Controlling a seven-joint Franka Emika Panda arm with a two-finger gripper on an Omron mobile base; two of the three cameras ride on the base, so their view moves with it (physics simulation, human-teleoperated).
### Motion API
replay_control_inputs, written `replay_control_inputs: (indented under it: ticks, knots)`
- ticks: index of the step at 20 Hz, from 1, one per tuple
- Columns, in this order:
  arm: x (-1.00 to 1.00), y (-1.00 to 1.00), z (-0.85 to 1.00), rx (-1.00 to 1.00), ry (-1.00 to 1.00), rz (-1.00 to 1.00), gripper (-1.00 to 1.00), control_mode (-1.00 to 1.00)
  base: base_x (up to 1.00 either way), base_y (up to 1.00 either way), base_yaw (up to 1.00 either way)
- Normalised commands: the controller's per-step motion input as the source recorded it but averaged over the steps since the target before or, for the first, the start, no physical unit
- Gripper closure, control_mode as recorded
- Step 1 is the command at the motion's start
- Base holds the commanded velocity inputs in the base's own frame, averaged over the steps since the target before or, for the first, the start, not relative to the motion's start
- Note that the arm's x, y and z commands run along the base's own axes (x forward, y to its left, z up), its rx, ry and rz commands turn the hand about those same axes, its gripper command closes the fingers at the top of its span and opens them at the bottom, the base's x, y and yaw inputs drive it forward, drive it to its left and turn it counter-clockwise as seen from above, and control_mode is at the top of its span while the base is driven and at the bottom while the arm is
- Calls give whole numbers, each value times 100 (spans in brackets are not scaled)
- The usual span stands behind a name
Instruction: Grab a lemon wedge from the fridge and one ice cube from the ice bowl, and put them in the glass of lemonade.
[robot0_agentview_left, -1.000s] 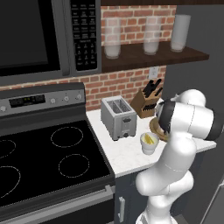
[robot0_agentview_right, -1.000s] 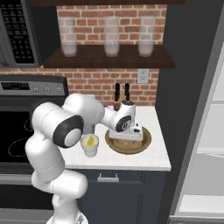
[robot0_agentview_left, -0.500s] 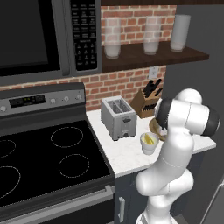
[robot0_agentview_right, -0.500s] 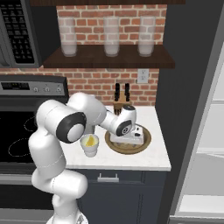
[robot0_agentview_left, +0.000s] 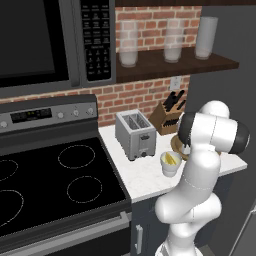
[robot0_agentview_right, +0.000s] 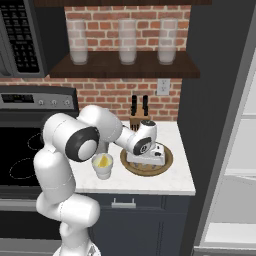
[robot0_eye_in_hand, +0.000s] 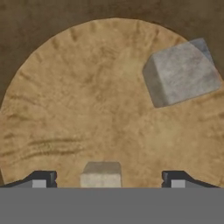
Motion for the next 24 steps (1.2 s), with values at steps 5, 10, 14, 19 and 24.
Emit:
replay_control_inputs:
  ticks: [5, 10, 14, 19, 24]
  knots:
    - [-8, 0, 0, 0, -1, 0, -100, -100, 0, 0, 0]
    - [-9, 0, 0, 0, -2, 0, -100, -100, 0, 0, 0]
    - [0, 0, 0, 0, 0, 0, -100, -100, 0, 0, 0]
    - [0, 0, 0, 0, 0, 0, -100, -100, 0, 0, 0]
    - [0, 0, 0, 0, 0, 0, -100, -100, 0, 0, 0]
